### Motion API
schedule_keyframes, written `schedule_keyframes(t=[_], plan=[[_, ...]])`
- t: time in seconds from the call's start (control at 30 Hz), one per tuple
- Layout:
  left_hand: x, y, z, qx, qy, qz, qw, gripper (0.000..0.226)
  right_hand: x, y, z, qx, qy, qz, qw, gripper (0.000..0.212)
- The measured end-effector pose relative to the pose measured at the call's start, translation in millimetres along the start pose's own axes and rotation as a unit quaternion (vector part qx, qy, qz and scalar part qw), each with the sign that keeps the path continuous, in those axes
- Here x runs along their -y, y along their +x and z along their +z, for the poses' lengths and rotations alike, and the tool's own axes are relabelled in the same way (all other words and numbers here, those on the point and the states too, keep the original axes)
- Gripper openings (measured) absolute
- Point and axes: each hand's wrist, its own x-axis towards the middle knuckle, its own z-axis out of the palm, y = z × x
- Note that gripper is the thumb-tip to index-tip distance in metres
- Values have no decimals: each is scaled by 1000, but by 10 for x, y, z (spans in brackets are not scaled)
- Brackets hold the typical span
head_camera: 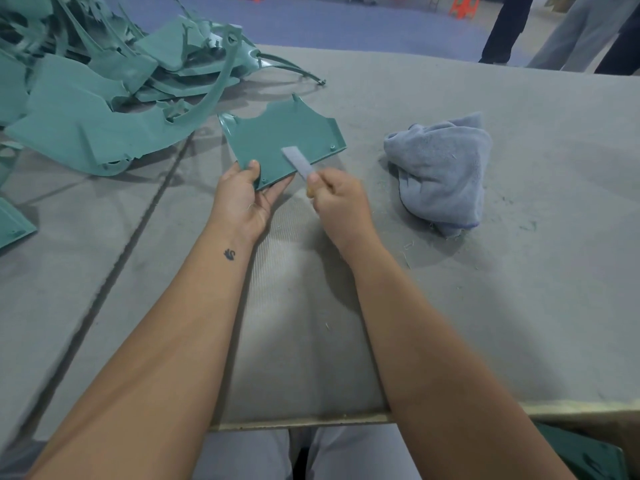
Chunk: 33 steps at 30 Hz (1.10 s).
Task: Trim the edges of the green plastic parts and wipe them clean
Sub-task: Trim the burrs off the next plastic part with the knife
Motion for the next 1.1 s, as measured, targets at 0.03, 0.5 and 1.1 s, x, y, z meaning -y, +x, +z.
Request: schedule_keyframes(t=[0.03, 0.5, 1.1], plan=[[2, 1, -1, 0, -8, -3, 1000, 24, 12, 0, -7, -10, 22, 3, 1000, 32], [-40, 3, -32, 4, -68, -21, 997, 25, 47, 10, -72, -93, 220, 33, 971, 32], [-42, -19, -11, 2, -61, -22, 998, 26, 4, -10, -22, -35, 106, -4, 994, 29]])
